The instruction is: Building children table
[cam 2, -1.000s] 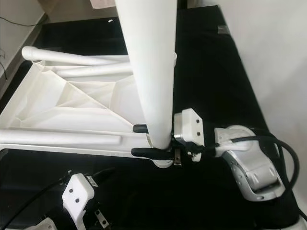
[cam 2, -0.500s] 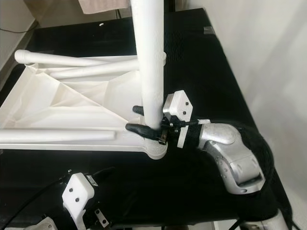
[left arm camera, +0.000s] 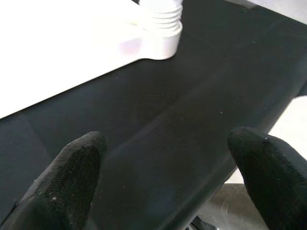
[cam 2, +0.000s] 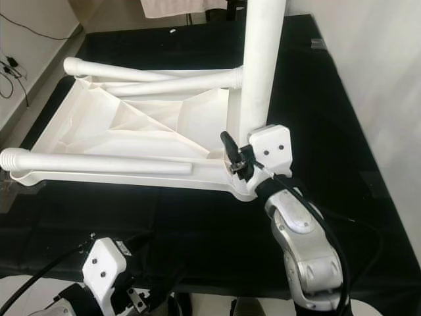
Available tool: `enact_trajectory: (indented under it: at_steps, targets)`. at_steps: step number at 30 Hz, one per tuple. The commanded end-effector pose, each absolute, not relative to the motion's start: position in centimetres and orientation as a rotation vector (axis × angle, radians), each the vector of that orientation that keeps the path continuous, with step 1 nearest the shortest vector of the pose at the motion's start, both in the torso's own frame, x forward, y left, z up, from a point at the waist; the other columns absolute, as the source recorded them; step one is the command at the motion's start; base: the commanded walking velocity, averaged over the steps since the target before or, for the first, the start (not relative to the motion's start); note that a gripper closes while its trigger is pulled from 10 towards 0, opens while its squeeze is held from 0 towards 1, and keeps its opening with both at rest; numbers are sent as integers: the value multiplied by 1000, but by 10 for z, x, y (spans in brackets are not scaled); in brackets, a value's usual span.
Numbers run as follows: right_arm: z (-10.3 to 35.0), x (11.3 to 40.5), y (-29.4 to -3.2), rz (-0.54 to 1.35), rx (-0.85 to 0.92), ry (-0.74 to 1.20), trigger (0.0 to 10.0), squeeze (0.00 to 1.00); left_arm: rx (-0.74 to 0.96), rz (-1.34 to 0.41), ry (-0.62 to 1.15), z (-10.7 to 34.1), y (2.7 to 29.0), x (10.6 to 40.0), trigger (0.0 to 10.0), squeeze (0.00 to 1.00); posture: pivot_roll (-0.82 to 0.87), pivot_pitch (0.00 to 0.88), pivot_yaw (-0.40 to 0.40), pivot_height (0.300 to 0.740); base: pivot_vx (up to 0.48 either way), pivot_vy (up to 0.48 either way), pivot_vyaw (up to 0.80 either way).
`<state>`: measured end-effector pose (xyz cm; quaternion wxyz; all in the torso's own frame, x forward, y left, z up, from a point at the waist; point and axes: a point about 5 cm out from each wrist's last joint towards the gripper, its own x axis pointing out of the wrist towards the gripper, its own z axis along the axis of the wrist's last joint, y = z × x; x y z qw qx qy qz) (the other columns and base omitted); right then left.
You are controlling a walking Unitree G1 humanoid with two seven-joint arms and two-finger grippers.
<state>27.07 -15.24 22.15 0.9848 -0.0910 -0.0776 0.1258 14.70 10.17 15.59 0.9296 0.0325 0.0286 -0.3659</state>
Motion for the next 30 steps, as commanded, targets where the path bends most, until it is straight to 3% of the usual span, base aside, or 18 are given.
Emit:
enact_trajectory:
  at_steps: [1, 8, 9, 17, 18, 19, 20, 21, 25, 30]
  targets:
    - [161, 273, -163, 208, -175, 194, 10000, 0, 80, -754, 100, 149, 105, 146, 10000, 0, -25, 280, 109, 740, 0, 0, 0]
    - [162, 277, -156, 187, -134, 195, 10000, 0, 84, -747, 101, 147, 106, 147, 10000, 0, -25, 274, 109, 740, 0, 0, 0]
    - [164, 277, -152, 216, -98, 181, 10000, 1000, 85, -746, 101, 147, 106, 147, 10000, 0, -29, 264, 107, 740, 0, 0, 0]
    - [185, 280, -139, 362, 35, 72, 10000, 1000, 85, -744, 100, 146, 106, 148, 10000, 0, -32, 259, 108, 740, 0, 0, 0]
    - [196, 282, -138, 421, 54, 28, 10000, 949, 85, -744, 100, 145, 105, 149, 10000, 0, -34, 255, 106, 740, 0, 0, 0]
    - [204, 283, -137, 486, 67, -3, 10000, 690, 84, -744, 99, 145, 105, 149, 10000, 0, -39, 250, 102, 740, 0, 0, 0]
    - [204, 283, -137, 486, 67, -3, 10000, 690, 84, -744, 99, 145, 105, 149, 10000, 0, -39, 250, 102, 740, 0, 0, 0]
    - [213, 285, -136, 574, 49, -32, 10000, 0, 82, -744, 98, 145, 105, 149, 10000, 0, -39, 250, 101, 740, 0, 0, 0]
    - [230, 291, -144, 751, -55, -83, 10000, 0, 79, -742, 95, 144, 103, 149, 10000, 0, -35, 243, 87, 740, 0, 0, 0]
    - [238, 297, -148, 826, -101, -99, 10000, 0, 79, -741, 93, 144, 102, 149, 10000, 0, -32, 239, 77, 740, 0, 0, 0]
